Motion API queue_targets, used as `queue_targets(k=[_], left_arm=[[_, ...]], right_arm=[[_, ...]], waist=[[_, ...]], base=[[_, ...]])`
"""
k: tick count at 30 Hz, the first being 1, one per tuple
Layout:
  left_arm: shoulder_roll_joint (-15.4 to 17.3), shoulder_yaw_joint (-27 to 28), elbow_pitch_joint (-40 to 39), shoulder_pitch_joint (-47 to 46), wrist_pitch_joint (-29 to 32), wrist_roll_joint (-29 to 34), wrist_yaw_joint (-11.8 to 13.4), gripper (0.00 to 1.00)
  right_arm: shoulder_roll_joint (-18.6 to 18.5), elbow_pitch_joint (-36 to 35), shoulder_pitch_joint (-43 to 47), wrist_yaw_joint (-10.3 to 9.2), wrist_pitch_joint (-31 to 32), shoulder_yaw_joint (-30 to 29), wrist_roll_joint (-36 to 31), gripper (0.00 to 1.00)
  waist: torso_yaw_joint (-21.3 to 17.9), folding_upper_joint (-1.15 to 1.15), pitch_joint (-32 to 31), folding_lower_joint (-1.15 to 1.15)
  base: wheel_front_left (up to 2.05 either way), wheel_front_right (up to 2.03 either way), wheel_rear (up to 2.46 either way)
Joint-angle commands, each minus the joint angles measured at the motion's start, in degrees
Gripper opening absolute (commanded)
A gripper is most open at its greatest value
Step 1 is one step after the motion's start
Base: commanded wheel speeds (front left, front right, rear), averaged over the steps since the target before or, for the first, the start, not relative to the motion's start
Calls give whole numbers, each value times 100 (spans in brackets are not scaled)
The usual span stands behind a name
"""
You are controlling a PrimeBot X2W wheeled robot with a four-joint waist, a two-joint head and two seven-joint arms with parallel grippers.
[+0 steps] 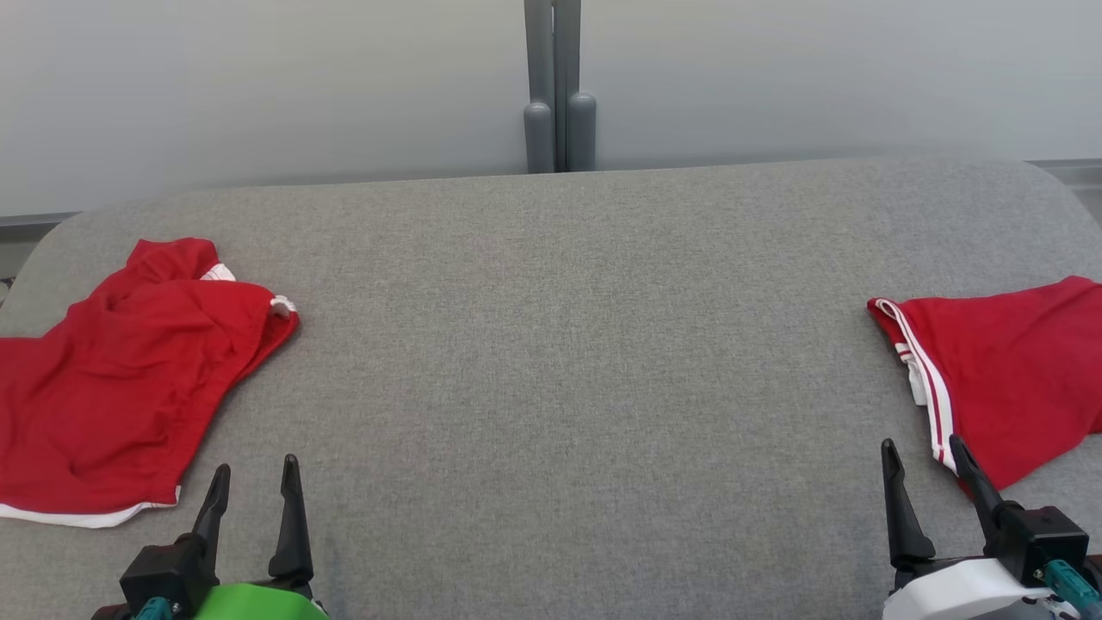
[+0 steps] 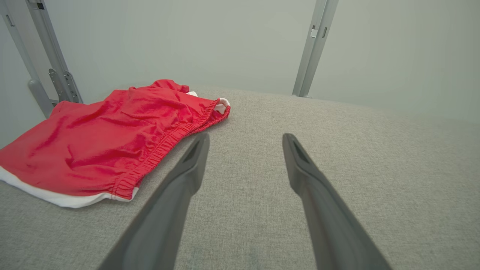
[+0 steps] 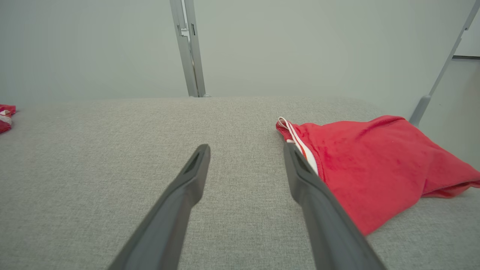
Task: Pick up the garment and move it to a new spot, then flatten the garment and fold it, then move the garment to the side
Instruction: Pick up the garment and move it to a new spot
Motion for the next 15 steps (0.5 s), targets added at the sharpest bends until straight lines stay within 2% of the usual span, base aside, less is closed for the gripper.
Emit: queue_targets(k=[1, 5, 8, 11, 15], left_arm=[[-4, -2, 3, -37, -14, -17, -14, 100], [-4, -25, 2, -45, -14, -18, -15, 100], [0, -44, -32, -96, -15, -32, -15, 100], [1, -78, -59, -125, -14, -51, -14, 100], [1, -118, -36, -122, -14, -88, 10, 100]], right_arm=[[-3, 4, 61, -8, -25, 2, -41, 100], [-10, -3, 58, -8, -25, 12, -69, 100], [-14, -97, 37, -8, -25, 54, -84, 100], [-33, -154, 43, -8, -22, 226, -86, 100], [-53, -169, 17, -8, -21, 343, -50, 100]], waist=[[3, 0, -2, 0], [41, 0, -18, 0], [224, 0, -32, 0], [565, 0, -43, 0], [1266, 0, -91, 0]], base=[[0, 0, 0], [0, 0, 0], [0, 0, 0], [0, 0, 0], [0, 0, 0]])
